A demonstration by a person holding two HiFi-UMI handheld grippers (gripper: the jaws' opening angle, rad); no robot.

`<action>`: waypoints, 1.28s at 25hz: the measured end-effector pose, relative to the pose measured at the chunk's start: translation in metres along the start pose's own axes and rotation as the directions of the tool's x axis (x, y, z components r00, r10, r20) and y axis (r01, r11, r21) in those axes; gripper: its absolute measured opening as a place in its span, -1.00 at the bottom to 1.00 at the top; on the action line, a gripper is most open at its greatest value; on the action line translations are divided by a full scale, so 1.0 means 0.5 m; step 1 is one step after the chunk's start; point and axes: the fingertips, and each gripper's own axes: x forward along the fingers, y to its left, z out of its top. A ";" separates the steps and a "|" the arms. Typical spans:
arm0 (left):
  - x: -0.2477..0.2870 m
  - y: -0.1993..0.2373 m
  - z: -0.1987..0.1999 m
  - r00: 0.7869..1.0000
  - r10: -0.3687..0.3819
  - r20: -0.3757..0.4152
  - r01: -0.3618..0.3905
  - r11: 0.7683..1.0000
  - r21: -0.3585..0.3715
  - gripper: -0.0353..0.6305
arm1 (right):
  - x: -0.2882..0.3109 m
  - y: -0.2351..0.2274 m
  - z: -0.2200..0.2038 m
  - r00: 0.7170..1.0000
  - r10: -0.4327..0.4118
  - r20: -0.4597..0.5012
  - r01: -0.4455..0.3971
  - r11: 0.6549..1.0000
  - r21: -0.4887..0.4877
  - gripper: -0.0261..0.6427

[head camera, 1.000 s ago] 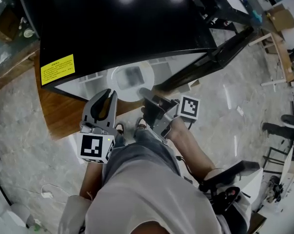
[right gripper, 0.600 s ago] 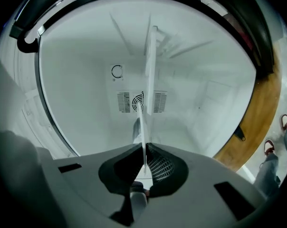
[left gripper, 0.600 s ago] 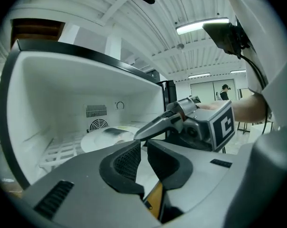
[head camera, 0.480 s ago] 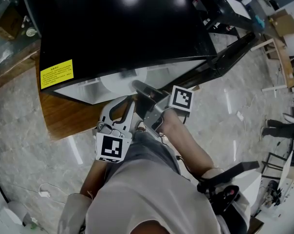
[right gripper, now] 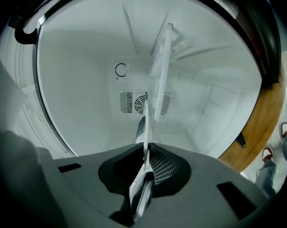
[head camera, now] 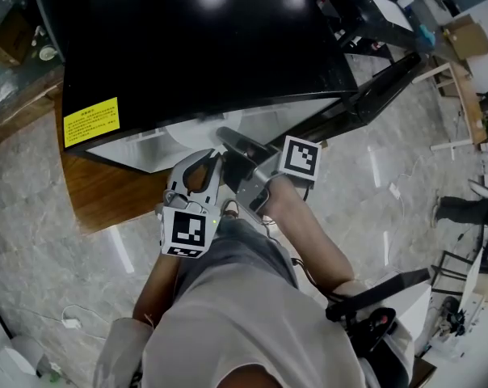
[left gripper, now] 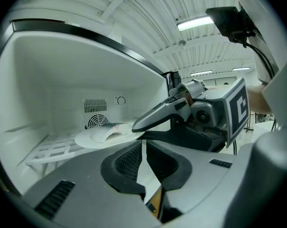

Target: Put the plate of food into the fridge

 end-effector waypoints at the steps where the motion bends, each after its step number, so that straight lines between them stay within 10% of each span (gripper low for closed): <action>1: 0.003 0.000 0.000 1.000 -0.002 -0.002 0.002 1.000 -0.003 -0.76 | -0.001 0.001 0.000 1.000 0.001 -0.003 -0.001 1.000 -0.008 -0.84; 10: 0.032 0.022 0.000 1.000 -0.005 0.005 0.006 0.996 -0.094 -0.76 | -0.001 0.053 -0.022 0.985 0.102 -0.138 -0.126 0.977 -0.172 -0.38; 14: 0.028 0.013 0.007 1.000 -0.013 0.010 0.014 0.998 -0.067 -0.76 | -0.017 0.053 -0.024 0.984 0.114 -0.140 -0.144 0.964 -0.225 -0.39; 17: 0.008 0.019 0.008 1.000 0.001 0.011 -0.001 0.997 -0.071 -0.76 | -0.037 0.036 -0.032 0.993 0.058 -0.103 -0.092 0.928 -0.361 -0.78; 19: -0.007 0.034 0.009 0.999 0.029 0.016 -0.028 0.996 -0.083 -0.76 | -0.047 0.028 -0.033 0.999 -0.009 -0.045 -0.017 0.837 -0.548 -0.84; 23: -0.011 0.062 0.005 0.997 0.081 0.003 -0.081 0.995 -0.051 -0.76 | -0.033 0.040 -0.055 0.992 -0.122 0.017 0.072 0.455 -0.888 -0.85; 25: -0.008 0.061 0.005 0.997 0.083 -0.007 -0.083 0.996 -0.023 -0.76 | -0.020 0.044 -0.061 0.988 -0.150 0.037 0.086 0.329 -0.940 -0.85; 32: -0.006 0.070 0.037 0.995 0.093 0.034 -0.091 0.995 -0.040 -0.76 | 0.004 0.047 -0.039 0.975 -0.187 0.122 0.151 0.151 -0.977 -0.85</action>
